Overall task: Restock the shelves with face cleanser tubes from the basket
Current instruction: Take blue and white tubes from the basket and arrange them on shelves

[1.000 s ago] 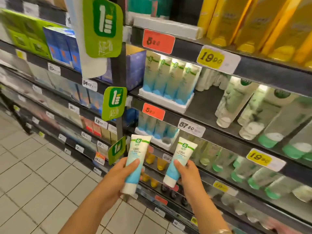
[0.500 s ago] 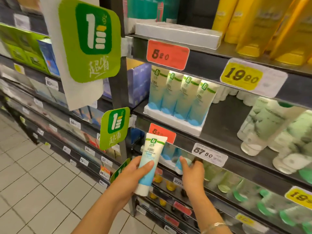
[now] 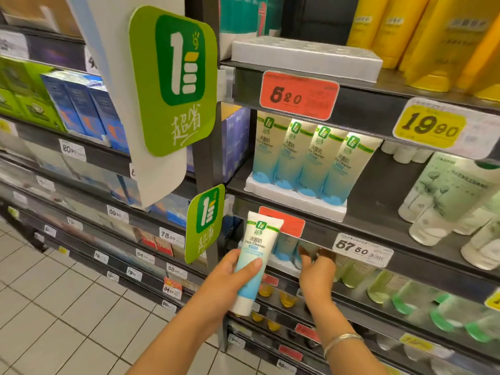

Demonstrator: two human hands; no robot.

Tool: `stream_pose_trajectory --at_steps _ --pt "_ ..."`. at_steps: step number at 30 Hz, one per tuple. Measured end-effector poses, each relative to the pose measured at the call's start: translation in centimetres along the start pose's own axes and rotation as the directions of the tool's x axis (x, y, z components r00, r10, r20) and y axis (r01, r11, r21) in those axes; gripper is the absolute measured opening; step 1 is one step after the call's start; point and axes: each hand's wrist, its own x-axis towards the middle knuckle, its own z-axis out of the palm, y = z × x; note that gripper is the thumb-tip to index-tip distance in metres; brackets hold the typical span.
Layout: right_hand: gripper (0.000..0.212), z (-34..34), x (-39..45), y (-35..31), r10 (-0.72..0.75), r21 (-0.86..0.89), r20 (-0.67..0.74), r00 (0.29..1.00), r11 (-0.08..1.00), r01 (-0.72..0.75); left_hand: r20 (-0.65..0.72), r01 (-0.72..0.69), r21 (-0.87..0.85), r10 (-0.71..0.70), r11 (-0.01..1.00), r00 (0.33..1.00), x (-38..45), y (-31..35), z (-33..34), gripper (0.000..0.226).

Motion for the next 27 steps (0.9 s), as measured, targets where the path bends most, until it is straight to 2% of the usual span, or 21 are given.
stream_pose_trajectory --at_steps 6,10,13,14,19,23,27 --pt "0.008 0.5 -0.1 0.4 0.006 -0.052 -0.016 1.0 0.999 -0.006 0.051 0.0 0.014 0.0 1.0 0.999 0.4 0.3 -0.4 0.053" --pt "0.032 0.6 -0.2 0.4 0.029 -0.133 0.009 1.0 0.991 -0.028 0.086 -0.015 0.004 0.015 1.0 0.996 0.4 0.6 -0.5 0.048" --pt "0.019 0.4 0.2 0.3 0.094 -0.202 0.063 0.994 0.976 -0.08 0.106 -0.02 -0.015 0.021 1.0 0.994 0.3 0.9 -0.4 0.046" --pt "0.02 0.2 0.2 0.2 0.114 -0.225 0.09 0.989 0.97 -0.091 0.112 -0.02 -0.019 0.022 1.0 0.993 0.3 1.0 -0.3 0.046" --pt "0.044 -1.9 -1.3 -0.8 0.167 -0.243 0.176 0.97 0.963 -0.121 0.131 -0.018 -0.026 0.021 1.0 0.991 -0.2 1.3 -0.3 0.046" --pt "0.036 -4.5 -4.4 -3.0 0.11 -0.107 0.268 0.957 0.991 -0.084 0.17 -0.024 -0.022 0.027 0.999 0.985 -1.0 1.4 -0.4 0.043" --pt "0.019 -7.6 -7.9 -7.0 -0.052 0.087 0.316 0.947 0.996 0.025 0.228 -0.079 0.008 0.075 0.997 0.971 -2.2 2.1 -0.4 0.057"
